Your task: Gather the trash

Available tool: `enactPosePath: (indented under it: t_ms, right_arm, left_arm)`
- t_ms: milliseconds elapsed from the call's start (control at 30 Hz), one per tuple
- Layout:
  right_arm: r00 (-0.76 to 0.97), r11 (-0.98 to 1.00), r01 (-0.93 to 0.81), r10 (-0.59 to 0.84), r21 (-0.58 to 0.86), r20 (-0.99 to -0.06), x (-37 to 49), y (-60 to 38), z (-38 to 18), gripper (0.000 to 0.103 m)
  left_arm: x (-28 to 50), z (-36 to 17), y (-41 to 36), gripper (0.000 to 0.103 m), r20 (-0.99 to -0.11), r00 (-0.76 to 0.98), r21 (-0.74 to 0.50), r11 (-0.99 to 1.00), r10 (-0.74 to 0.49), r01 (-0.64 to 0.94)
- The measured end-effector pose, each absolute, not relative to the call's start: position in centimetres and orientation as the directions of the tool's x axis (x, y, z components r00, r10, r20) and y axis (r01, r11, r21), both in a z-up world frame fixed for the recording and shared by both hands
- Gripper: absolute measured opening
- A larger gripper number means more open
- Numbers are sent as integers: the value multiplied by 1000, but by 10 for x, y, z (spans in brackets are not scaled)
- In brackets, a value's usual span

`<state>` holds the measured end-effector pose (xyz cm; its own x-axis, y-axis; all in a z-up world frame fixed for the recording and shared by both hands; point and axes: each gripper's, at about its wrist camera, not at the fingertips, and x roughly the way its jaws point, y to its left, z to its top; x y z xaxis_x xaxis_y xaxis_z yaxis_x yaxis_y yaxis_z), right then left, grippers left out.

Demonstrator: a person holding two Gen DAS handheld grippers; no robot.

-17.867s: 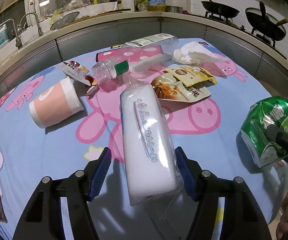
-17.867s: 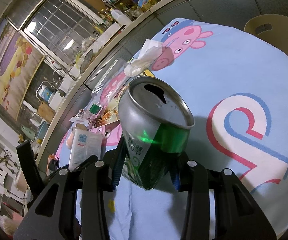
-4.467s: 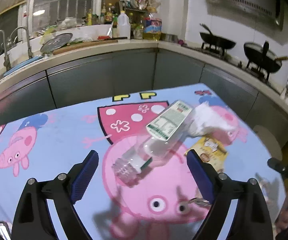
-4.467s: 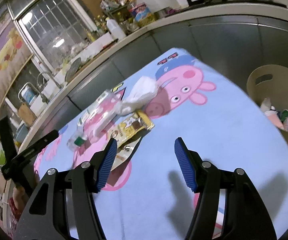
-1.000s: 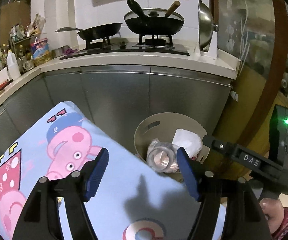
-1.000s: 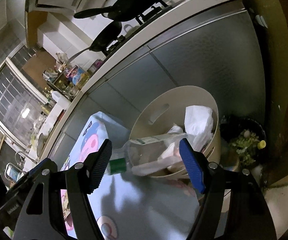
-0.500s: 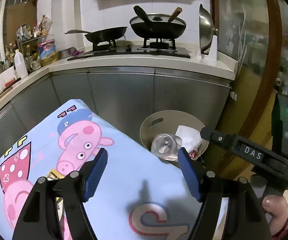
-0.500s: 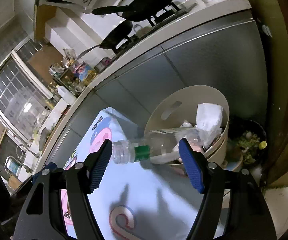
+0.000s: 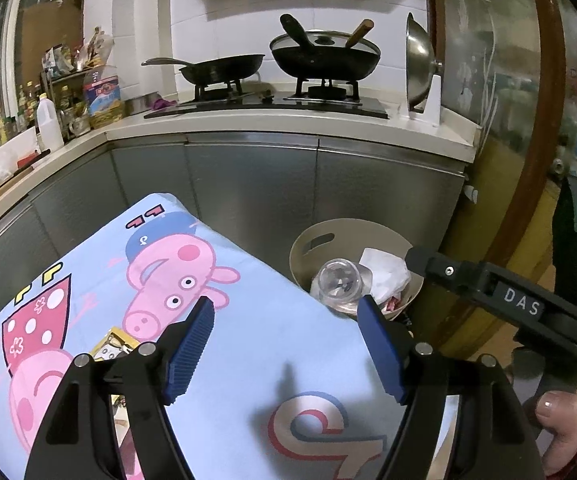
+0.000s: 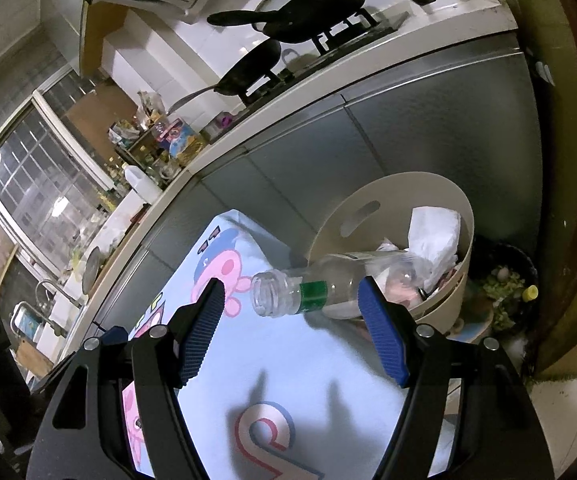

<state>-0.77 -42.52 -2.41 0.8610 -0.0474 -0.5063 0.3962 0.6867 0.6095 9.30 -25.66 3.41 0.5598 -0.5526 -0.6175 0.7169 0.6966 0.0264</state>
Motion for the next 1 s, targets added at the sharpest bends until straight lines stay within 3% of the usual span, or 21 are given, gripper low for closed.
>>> enactPosePath:
  t_ms: [1000]
  right_arm:
    - [861, 731, 358, -18, 581, -509, -1, -395, -15, 68]
  left_arm:
    - [98, 27, -225, 75, -614, 604, 35, 747, -508, 664]
